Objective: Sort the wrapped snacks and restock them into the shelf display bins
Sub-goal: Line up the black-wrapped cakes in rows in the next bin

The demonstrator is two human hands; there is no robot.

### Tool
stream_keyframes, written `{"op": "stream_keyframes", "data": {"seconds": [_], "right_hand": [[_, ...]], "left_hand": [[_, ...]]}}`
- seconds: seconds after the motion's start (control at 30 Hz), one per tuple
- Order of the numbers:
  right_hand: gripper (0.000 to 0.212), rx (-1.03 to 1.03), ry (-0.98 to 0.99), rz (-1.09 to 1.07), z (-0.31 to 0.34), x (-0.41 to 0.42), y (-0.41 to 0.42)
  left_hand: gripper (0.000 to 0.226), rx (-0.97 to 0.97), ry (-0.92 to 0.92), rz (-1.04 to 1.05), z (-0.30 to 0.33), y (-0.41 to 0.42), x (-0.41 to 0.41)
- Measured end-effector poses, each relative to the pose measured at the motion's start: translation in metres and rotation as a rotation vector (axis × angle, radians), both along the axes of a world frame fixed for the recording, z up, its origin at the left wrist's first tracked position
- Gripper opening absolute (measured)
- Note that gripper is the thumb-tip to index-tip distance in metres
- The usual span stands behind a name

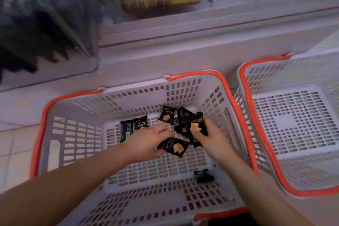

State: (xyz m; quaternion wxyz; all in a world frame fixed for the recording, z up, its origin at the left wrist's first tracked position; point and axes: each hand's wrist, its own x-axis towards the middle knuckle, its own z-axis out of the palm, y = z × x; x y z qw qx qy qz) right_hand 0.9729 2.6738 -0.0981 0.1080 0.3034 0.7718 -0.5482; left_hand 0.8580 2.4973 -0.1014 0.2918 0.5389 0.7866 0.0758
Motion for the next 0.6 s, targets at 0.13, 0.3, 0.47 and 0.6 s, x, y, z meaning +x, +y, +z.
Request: {"op": "stream_keyframes", "data": {"seconds": [0.13, 0.3, 0.47, 0.6], "right_hand": [[0.034, 0.181, 0.074, 0.230, 0.061, -0.023, -0.005], [0.031, 0.173, 0.183, 0.376, 0.140, -0.042, -0.035], [0.029, 0.038, 0.227, 0.447, 0.204, -0.043, -0.073], [0.031, 0.125, 0.287, 0.564, 0.248, -0.041, -0.090]], "left_hand": [[0.043, 0.094, -0.074, 0.003, 0.077, -0.013, -0.014], [0.049, 0.262, -0.084, 0.131, 0.161, -0.048, -0.017], [0.056, 0.402, -0.090, 0.340, 0.213, -0.086, -0.011], [0.056, 0.539, -0.189, 0.448, 0.243, -0.100, -0.014]]}}
